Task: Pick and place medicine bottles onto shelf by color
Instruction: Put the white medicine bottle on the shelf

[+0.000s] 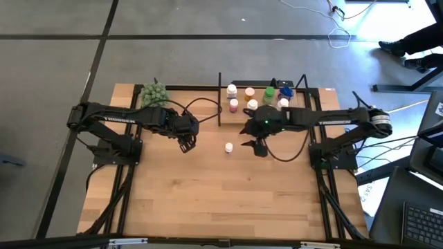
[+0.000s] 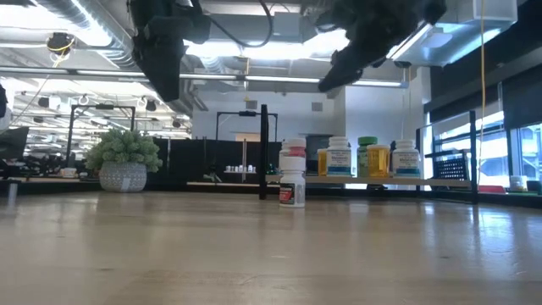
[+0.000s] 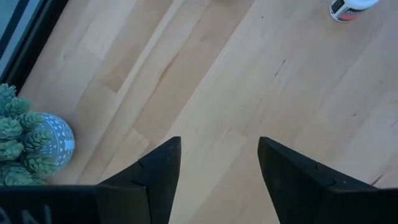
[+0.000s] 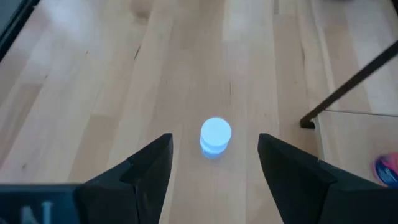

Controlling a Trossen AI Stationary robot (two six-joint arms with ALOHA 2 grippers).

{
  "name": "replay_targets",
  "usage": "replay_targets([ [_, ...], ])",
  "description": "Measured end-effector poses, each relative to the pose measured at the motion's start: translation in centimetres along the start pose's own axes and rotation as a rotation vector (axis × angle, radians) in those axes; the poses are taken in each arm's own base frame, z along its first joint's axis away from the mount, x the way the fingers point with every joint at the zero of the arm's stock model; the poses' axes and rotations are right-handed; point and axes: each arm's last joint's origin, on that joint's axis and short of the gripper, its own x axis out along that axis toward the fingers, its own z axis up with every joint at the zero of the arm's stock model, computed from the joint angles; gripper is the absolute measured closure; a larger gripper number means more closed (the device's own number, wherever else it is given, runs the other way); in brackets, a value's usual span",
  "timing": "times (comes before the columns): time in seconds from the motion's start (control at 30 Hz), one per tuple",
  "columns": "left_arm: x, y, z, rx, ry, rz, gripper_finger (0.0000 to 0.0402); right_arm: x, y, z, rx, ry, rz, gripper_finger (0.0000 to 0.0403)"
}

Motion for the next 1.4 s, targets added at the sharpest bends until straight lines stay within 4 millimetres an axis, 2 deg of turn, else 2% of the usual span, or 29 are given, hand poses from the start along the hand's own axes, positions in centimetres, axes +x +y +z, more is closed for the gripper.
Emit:
replay_targets([
  [0.2, 0.0, 0.0, 0.0, 0.019, 0.0, 0.0, 0.0194, 1.7, -0.2, -0.2, 0.058, 0.016, 0.002, 0.0164],
  [0.43, 0.0, 0.0, 0.0, 0.02, 0.0, 0.0, 0.0194, 3.0, -0.4, -0.6, 0.047, 0.053, -0.003, 0.0164],
  [0.97, 0.0, 0.0, 0.0, 0.019, -0.001, 0.0, 0.0194, 9.5, -1.7, -2.6, -0.069, 0.106, 0.026, 0.0164],
  [1.4, 0.0, 0.0, 0.0, 0.019, -0.001, 0.0, 0.0194, 10.2, -2.1, -3.2, -0.091, 0.139, 0.028, 0.0164],
])
